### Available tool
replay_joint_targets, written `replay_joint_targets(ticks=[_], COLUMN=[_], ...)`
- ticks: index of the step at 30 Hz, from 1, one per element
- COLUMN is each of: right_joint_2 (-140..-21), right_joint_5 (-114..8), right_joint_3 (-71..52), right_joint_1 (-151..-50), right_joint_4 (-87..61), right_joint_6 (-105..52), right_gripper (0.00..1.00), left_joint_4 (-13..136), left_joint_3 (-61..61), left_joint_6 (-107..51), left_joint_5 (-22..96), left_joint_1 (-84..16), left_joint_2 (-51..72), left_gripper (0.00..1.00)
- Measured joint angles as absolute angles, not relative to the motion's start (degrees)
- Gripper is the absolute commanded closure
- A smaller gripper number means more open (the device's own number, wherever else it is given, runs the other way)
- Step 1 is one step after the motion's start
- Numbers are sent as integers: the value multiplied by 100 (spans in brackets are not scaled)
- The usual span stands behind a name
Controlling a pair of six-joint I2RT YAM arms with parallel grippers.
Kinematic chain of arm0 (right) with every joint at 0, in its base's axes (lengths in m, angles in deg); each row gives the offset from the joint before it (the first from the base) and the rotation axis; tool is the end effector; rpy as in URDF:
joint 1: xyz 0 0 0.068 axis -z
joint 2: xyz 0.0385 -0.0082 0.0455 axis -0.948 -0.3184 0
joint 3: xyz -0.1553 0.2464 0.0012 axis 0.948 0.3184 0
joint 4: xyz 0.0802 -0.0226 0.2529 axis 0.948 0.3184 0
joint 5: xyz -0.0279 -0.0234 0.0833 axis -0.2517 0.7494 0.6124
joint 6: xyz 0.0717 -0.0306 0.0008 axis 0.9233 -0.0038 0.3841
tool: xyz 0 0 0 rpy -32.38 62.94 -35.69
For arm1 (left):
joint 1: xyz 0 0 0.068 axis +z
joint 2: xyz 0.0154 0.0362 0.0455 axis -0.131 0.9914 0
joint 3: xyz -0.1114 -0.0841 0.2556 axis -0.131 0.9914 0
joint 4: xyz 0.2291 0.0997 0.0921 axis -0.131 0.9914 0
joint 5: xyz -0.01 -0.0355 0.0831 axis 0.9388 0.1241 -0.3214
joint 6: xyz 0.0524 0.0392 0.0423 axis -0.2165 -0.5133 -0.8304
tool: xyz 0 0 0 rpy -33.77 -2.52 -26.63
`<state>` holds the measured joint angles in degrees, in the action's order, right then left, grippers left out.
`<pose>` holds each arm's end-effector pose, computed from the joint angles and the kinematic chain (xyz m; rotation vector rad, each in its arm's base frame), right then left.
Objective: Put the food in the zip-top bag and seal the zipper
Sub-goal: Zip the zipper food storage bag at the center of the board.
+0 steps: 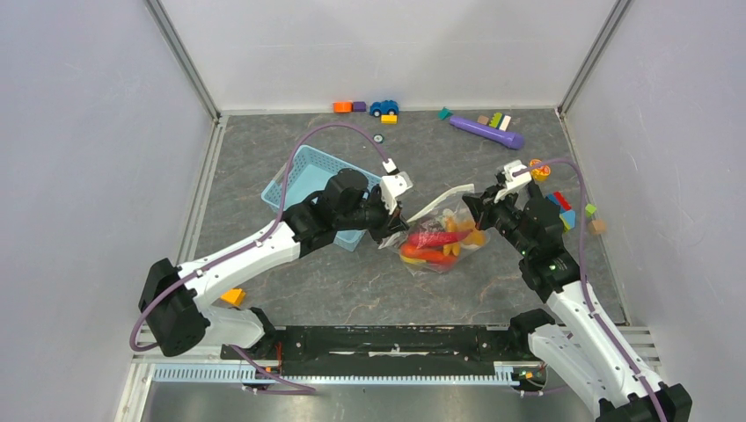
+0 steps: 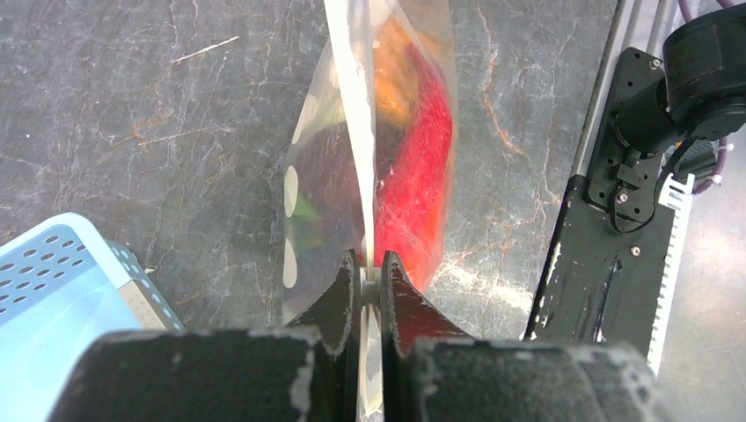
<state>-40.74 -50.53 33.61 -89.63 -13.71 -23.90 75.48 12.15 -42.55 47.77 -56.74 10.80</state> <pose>0.1868 0.0741 0.3017 -0.2714 1.7204 0.5090 0.1975 -0.2622 0.3160 1.1209 1.8041 -0.8344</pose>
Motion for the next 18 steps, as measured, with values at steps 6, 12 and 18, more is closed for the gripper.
replay_joint_targets(ticks=[6,12,18], right_joint_2=[-4076,-4076,-4076], right_joint_5=[-5075,-5233,-5355], right_joint_3=[3361,3361,3361], right_joint_1=[-8891,-8760,-8685], right_joint_4=[-1371,-1368,-1366], right_joint_6=[-2333,-2333,-2333], right_gripper=[100,100,100], left_joint_4=[7552,7616,7714], left_joint_3=[1250,1250,1252], left_joint_6=[-4251,-4211,-4211], left_joint_5=[4674,4657,4655], left_joint_1=[-5674,-5674,-5674], left_joint_2=[1032,1021,1008], left_gripper=[98,98,98])
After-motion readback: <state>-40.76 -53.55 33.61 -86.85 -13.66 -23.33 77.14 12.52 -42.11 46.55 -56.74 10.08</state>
